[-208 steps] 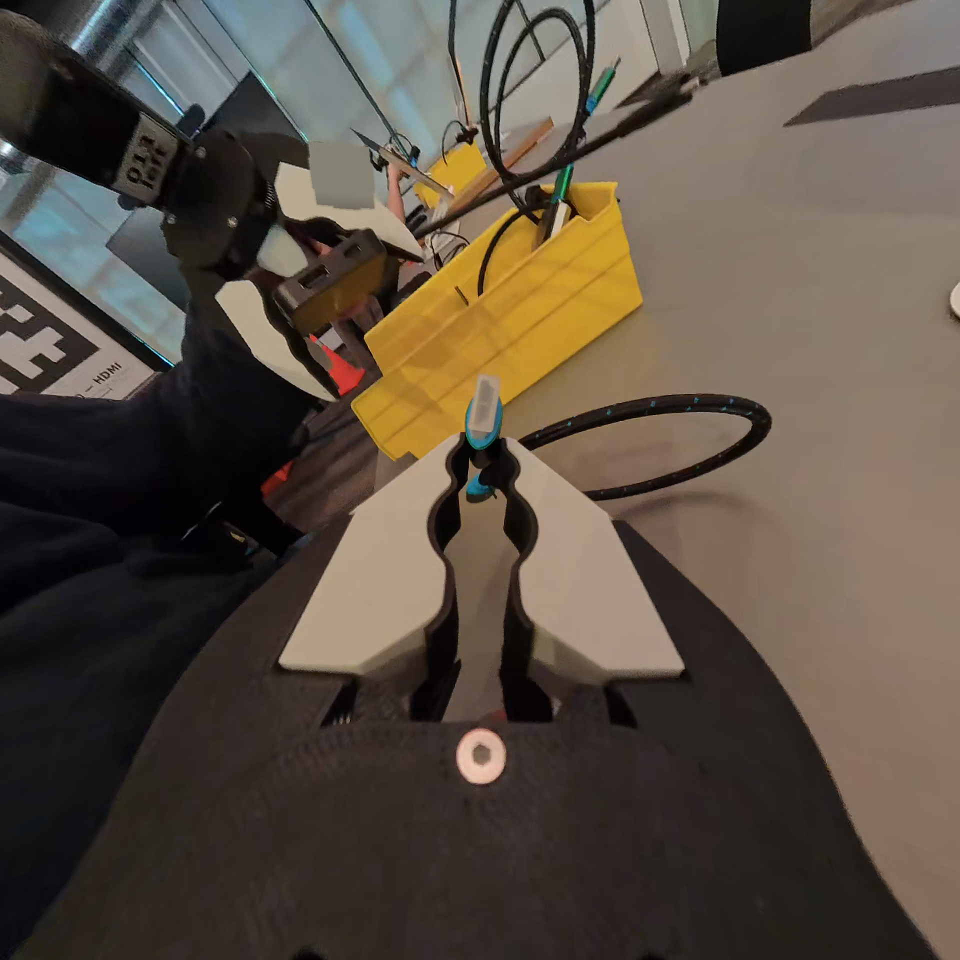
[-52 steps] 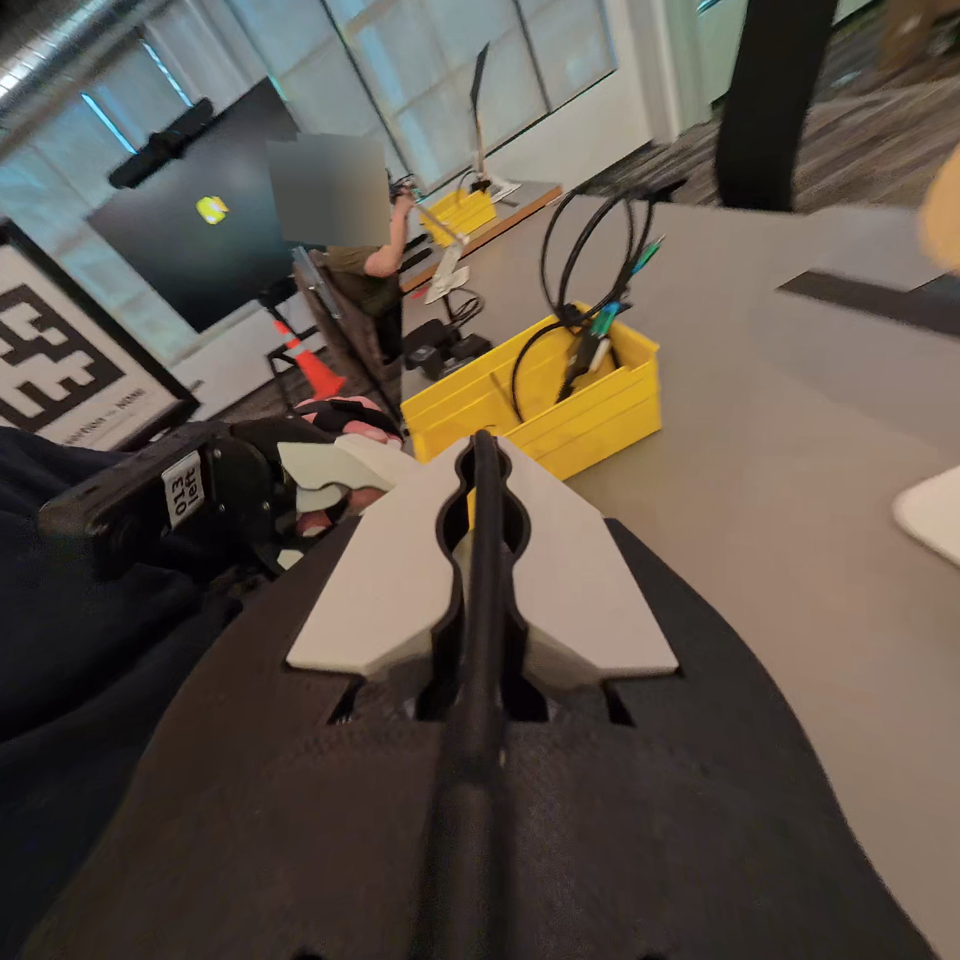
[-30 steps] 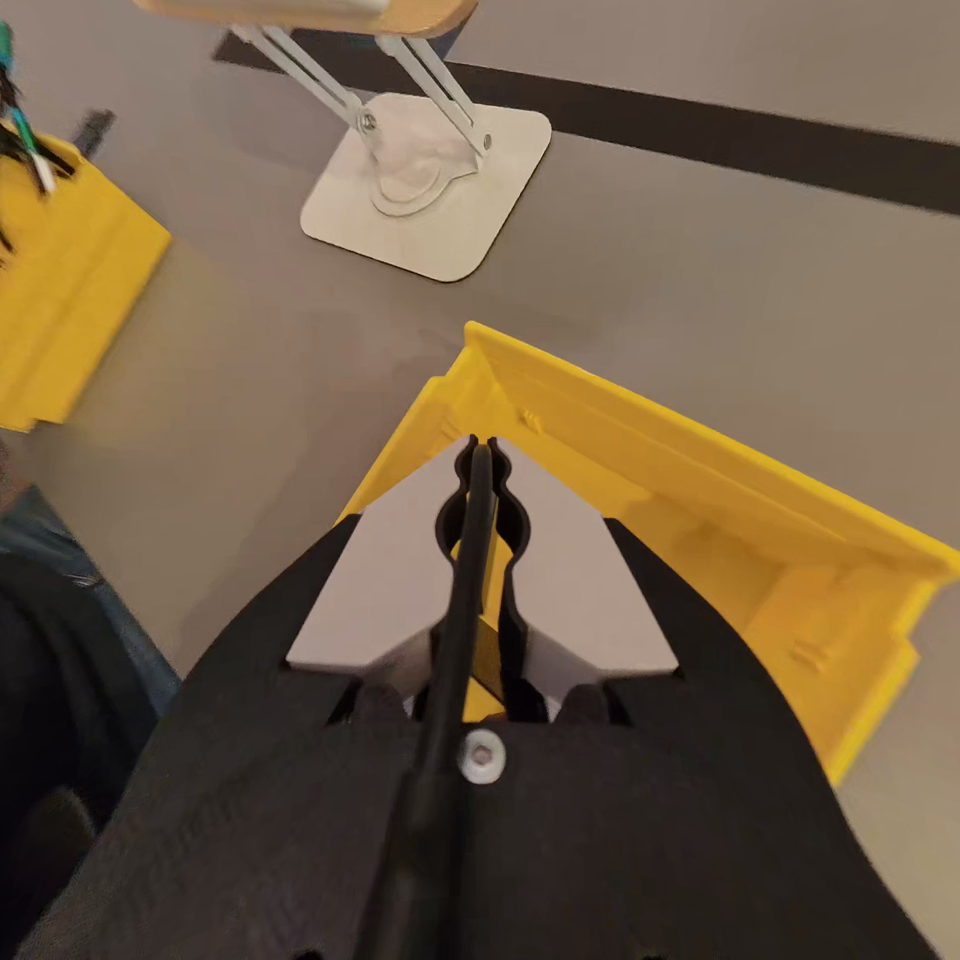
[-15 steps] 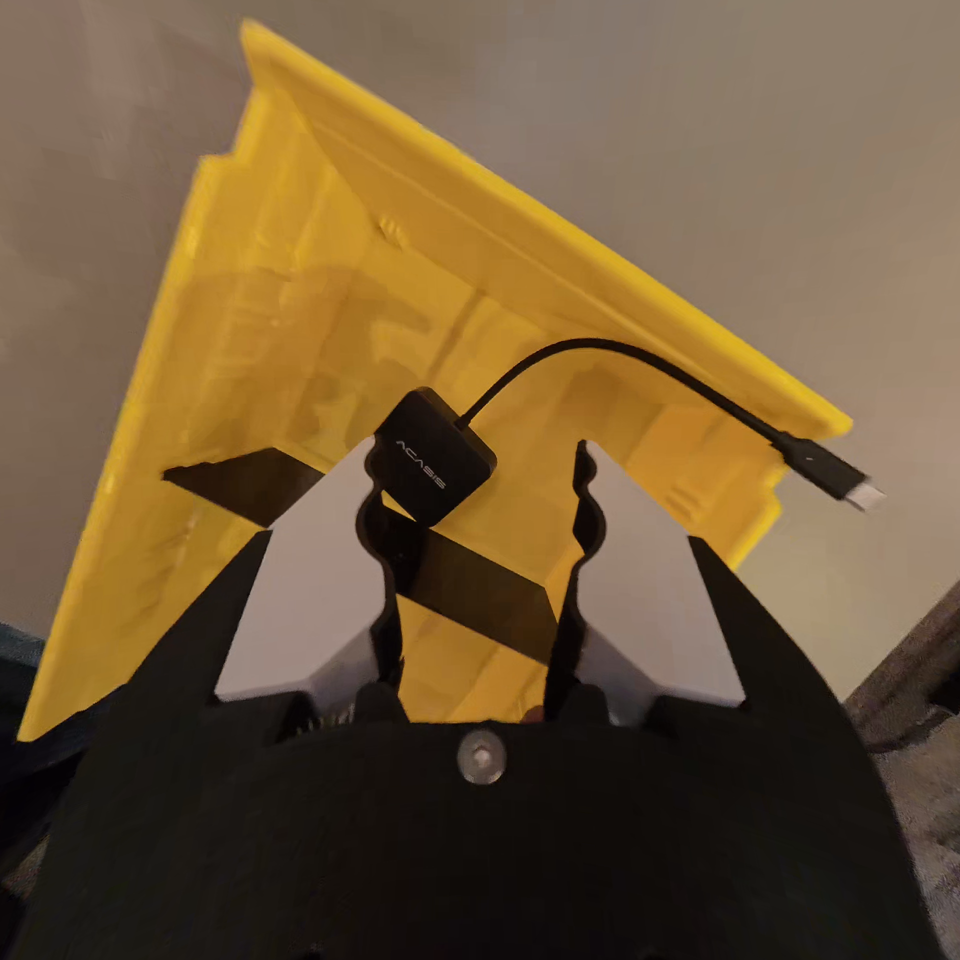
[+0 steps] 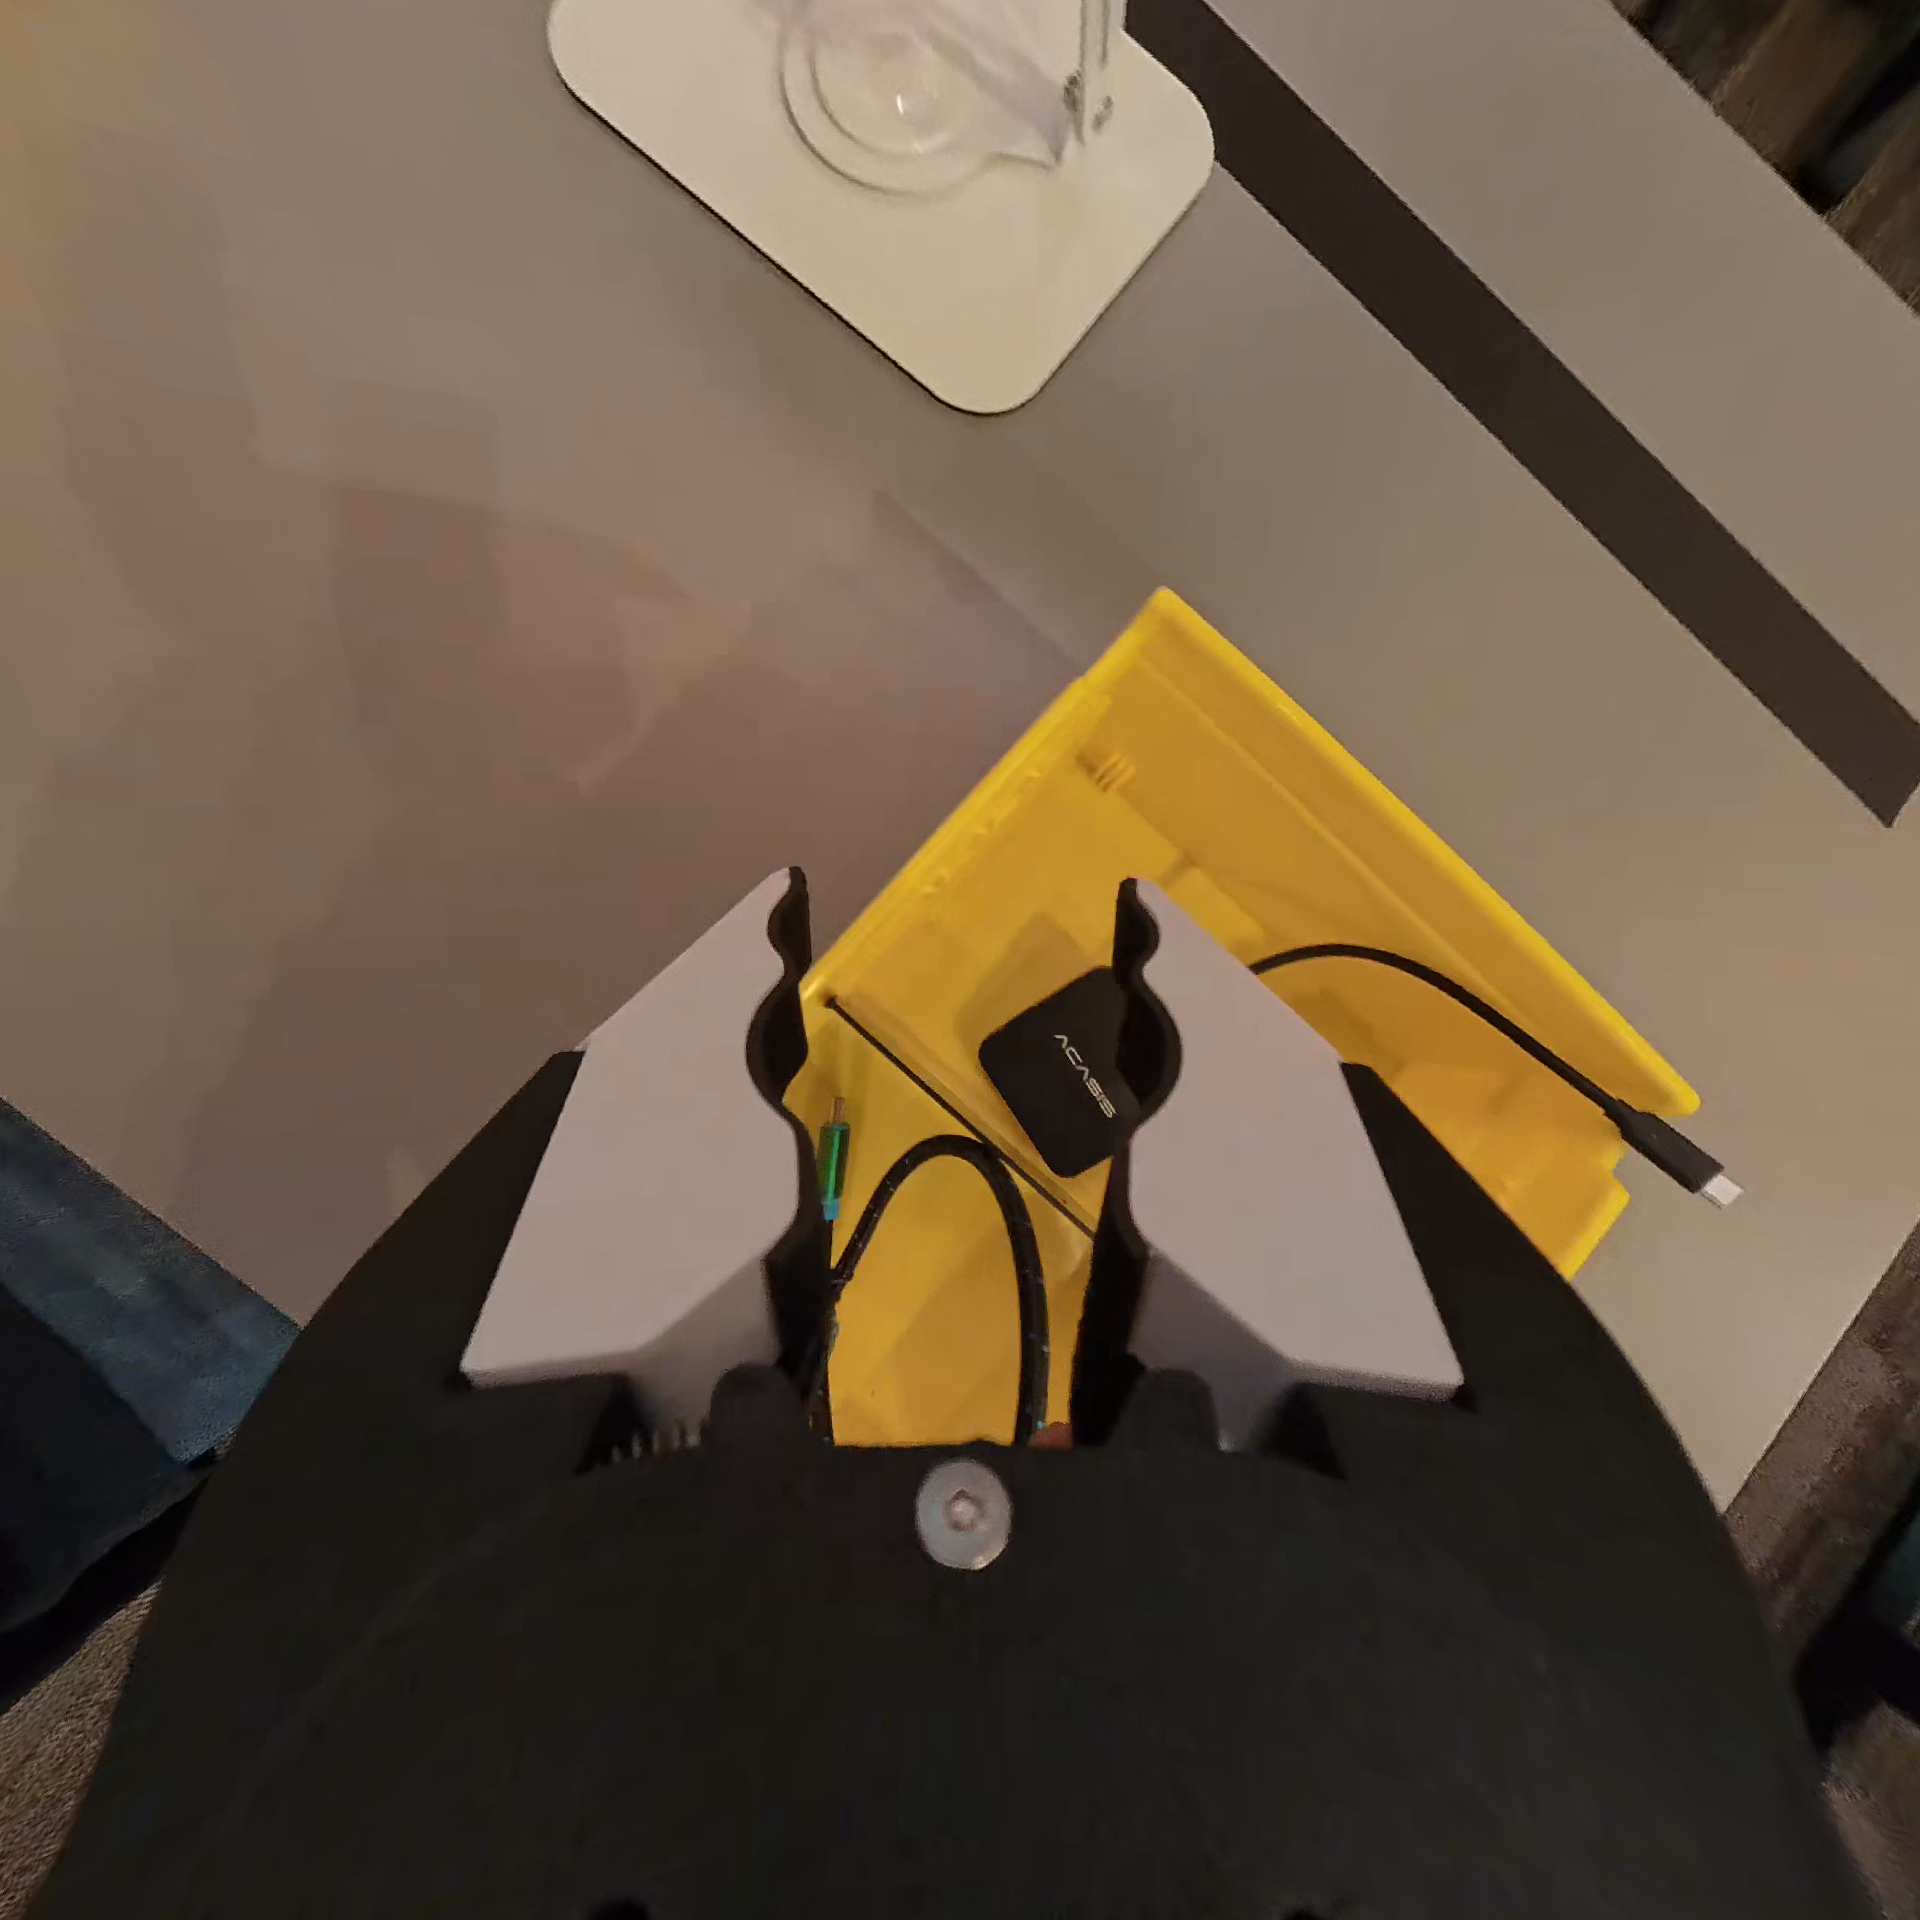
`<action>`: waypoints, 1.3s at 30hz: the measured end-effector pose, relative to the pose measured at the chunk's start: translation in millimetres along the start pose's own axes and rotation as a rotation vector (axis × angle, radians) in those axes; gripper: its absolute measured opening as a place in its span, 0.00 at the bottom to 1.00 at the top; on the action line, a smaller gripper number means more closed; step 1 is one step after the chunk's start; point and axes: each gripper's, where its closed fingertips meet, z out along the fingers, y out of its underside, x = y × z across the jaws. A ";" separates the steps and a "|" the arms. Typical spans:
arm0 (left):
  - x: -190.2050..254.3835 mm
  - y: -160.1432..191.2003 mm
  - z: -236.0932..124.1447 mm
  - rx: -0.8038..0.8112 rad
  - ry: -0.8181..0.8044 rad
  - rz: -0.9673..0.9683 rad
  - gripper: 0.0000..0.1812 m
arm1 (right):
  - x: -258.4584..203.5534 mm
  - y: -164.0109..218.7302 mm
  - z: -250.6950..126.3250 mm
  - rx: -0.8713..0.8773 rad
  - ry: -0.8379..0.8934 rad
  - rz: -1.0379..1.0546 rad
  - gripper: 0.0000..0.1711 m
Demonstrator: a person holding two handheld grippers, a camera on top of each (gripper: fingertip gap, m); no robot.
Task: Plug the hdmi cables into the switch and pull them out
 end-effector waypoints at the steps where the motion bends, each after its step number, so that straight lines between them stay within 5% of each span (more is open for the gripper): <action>1: -0.1 -0.6 3.5 -0.012 0.025 -0.020 0.43 | -4.5 -2.2 -0.5 0.006 0.001 -0.015 0.33; 7: -7.2 -5.5 18.7 0.016 0.032 -0.036 0.17 | -37.2 -17.4 -7.9 0.070 -0.048 -0.080 0.32; 12: -8.0 -17.3 -2.4 0.153 -0.009 0.028 0.13 | -72.4 -36.9 -18.9 0.135 -0.098 -0.144 0.31; 27: 13.9 -61.0 -108.4 0.477 -0.098 0.222 0.13 | -166.7 -89.8 -25.6 0.306 -0.269 -0.261 0.30; 39: 75.6 -99.9 -185.0 0.600 -0.041 0.402 0.13 | -212.1 -111.9 -30.3 0.468 -0.461 -0.225 0.33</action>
